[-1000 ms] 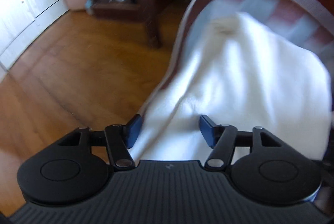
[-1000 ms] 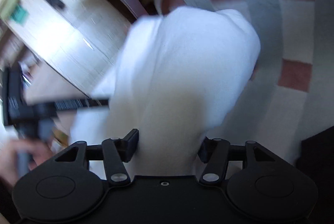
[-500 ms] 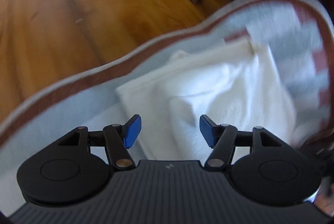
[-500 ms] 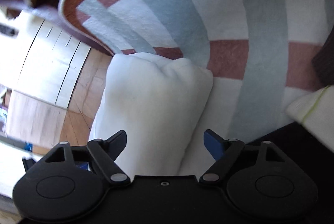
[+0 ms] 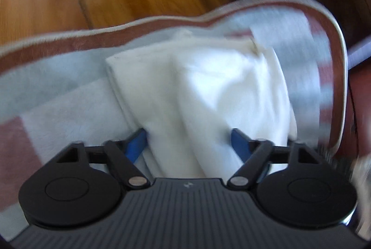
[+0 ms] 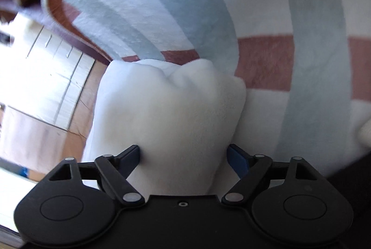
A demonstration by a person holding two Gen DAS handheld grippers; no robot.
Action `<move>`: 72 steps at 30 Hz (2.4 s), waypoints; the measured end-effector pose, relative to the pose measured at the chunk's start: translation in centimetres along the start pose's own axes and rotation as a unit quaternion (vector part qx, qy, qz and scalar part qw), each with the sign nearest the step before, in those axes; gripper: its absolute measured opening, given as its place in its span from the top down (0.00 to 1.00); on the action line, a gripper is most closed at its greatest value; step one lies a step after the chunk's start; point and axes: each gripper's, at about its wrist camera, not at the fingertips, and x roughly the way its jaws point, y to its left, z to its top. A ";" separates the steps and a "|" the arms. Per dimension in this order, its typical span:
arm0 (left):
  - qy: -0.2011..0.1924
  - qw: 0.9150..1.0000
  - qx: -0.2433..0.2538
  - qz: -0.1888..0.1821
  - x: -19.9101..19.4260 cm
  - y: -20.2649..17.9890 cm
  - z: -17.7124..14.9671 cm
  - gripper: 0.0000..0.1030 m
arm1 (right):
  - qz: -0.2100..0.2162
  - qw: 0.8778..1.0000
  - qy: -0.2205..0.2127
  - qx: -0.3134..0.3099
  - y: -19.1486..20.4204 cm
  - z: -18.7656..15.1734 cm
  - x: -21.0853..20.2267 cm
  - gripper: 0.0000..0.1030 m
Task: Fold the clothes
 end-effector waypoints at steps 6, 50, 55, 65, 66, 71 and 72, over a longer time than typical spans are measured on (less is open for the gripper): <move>-0.088 0.983 0.124 0.106 -1.6 -4.9 -1.2 0.85 | -0.018 0.978 -0.047 -0.200 6.5 0.7 1.2 0.44; -0.014 0.904 0.273 0.329 3.4 -13.8 0.3 0.39 | -0.273 0.908 -0.096 -0.304 10.1 0.6 -1.4 0.24; 0.007 0.901 0.312 0.301 0.7 -18.8 -3.6 0.17 | -0.279 0.926 -0.043 -0.249 11.3 -1.2 -6.2 0.21; 0.036 0.885 0.349 0.305 -4.9 -26.3 -10.1 0.00 | -0.262 0.941 0.004 -0.216 13.5 -5.3 -15.2 0.16; 0.036 0.884 0.349 0.308 -5.4 -26.8 -10.5 0.00 | -0.258 0.943 0.011 -0.211 13.6 -5.5 -15.7 0.16; 0.043 0.885 0.357 0.296 -7.3 -28.7 -13.2 0.00 | -0.272 0.933 0.015 -0.235 14.7 -7.3 -18.3 0.16; 0.047 0.885 0.357 0.295 -7.5 -29.1 -13.8 0.00 | -0.273 0.931 0.014 -0.242 14.9 -7.7 -18.8 0.16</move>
